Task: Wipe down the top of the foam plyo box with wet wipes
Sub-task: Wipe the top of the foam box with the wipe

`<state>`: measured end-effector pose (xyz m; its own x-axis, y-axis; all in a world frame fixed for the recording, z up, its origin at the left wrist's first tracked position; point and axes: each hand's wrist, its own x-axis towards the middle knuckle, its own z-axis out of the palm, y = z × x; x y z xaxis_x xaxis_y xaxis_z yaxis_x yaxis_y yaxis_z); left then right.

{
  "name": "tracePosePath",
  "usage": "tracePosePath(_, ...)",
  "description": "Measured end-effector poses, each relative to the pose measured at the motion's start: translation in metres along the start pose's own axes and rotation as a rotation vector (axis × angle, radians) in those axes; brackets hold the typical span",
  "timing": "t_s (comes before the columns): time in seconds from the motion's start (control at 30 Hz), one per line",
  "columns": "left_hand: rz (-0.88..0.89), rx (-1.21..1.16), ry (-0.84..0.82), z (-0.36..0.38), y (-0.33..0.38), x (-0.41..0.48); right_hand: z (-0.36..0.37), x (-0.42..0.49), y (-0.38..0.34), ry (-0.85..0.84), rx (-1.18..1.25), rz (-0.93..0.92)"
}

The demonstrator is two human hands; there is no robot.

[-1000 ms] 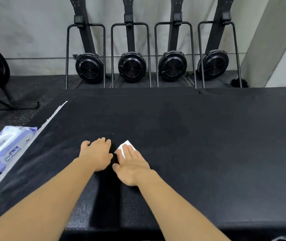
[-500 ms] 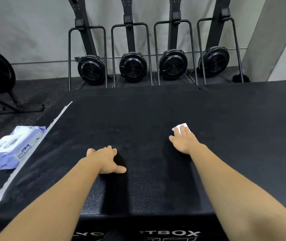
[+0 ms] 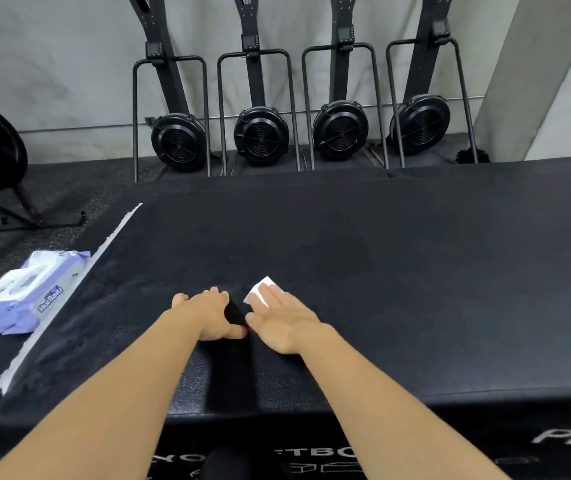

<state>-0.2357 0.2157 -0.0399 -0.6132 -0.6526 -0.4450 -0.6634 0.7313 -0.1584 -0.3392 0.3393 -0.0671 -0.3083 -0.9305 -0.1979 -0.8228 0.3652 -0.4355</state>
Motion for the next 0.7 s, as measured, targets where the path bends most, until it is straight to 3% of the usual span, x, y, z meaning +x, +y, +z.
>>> tracePosePath(0.2, -0.008, -0.021, -0.037, 0.001, -0.001, 0.001, -0.04, -0.013, 0.081, 0.15, 0.028, 0.193)
tracePosePath(0.4, 0.012, -0.037, -0.047, -0.001, 0.0, 0.002, -0.054, -0.01, 0.119, 0.123, 0.053, 0.417)
tracePosePath(0.7, 0.017, -0.016, -0.026, 0.0, 0.001, -0.002, 0.014, -0.012, -0.002, 0.002, -0.074, 0.167)
